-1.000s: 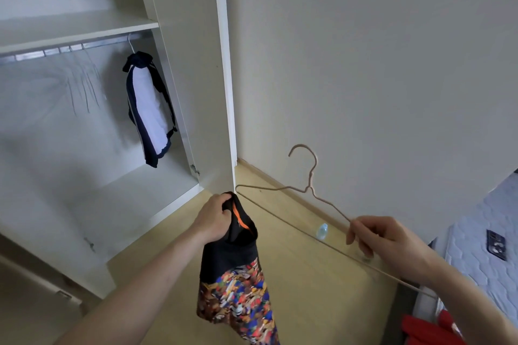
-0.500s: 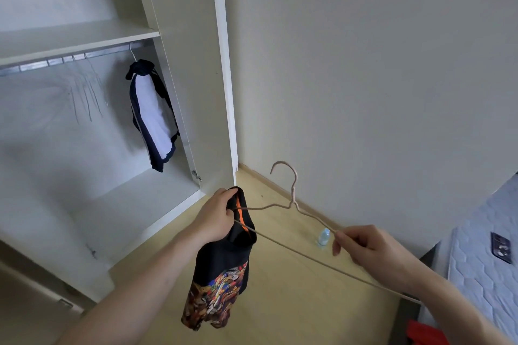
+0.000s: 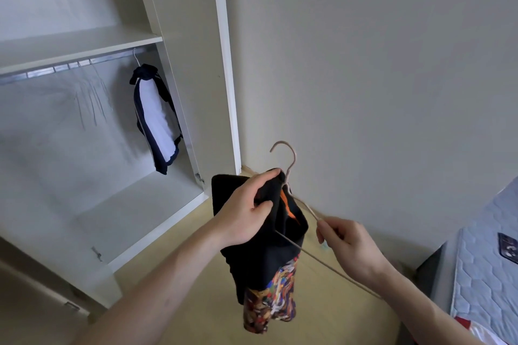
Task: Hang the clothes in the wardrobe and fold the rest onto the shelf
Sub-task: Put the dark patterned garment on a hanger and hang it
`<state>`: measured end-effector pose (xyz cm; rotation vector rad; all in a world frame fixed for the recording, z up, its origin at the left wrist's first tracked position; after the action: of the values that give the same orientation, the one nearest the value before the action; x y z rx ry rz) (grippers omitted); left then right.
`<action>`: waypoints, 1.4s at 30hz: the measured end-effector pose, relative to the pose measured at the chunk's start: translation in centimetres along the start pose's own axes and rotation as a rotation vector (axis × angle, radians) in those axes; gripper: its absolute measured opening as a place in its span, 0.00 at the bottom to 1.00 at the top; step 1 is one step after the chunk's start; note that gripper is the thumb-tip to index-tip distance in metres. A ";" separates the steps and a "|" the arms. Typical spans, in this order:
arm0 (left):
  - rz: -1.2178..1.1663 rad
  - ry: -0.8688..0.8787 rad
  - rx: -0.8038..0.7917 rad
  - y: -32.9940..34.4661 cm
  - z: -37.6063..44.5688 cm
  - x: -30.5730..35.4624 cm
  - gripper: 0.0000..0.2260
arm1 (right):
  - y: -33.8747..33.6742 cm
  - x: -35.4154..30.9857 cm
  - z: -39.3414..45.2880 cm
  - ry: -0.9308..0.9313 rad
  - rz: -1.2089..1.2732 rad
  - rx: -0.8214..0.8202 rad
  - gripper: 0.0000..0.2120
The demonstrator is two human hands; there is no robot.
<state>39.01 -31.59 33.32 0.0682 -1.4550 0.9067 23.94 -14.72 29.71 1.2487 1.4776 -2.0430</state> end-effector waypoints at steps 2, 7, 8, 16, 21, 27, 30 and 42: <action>-0.048 -0.019 -0.052 -0.1 0.0 0.6 0.31 | -0.1 0.3 -0.5 -0.009 0.040 0.036 0.20; 0.364 0.116 -0.076 -1.7 0.5 2.5 0.29 | -0.5 0.8 -1.6 -0.029 0.092 0.043 0.23; 0.513 0.169 -0.017 -2.0 0.7 3.0 0.27 | -0.5 0.6 -1.7 -0.043 0.101 0.044 0.23; 0.606 0.193 0.048 -3.5 3.6 2.0 0.14 | -2.2 0.4 -1.7 -0.068 0.167 0.134 0.25; 0.554 0.187 0.091 -3.6 3.8 1.4 0.16 | -4.5 -0.6 -1.9 -0.139 0.087 0.360 0.06; 0.555 0.179 0.161 -5.3 3.9 2.6 0.17 | -3.2 -2.1 -4.2 -0.353 0.017 0.448 0.09; 0.551 0.191 0.182 -5.8 3.9 3.6 0.21 | 0.2 -0.7 -3.7 -0.276 -0.006 0.249 0.11; 0.547 0.197 0.314 -8.8 4.3 4.4 0.19 | 4.2 3.0 1.9 -0.091 -0.142 0.023 0.14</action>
<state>39.84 -37.85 42.02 -0.1916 -1.1506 1.5398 24.27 -17.50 24.96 1.0710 1.5445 -2.1823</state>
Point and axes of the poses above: each hand's wrist, its own z-axis towards the middle knuckle, its own y-axis out of the palm, x = y × z, the point moved 6 cm from there along z, towards the middle knuckle, and after that the axes turned 3 degrees about z, right-handed, at the moved point
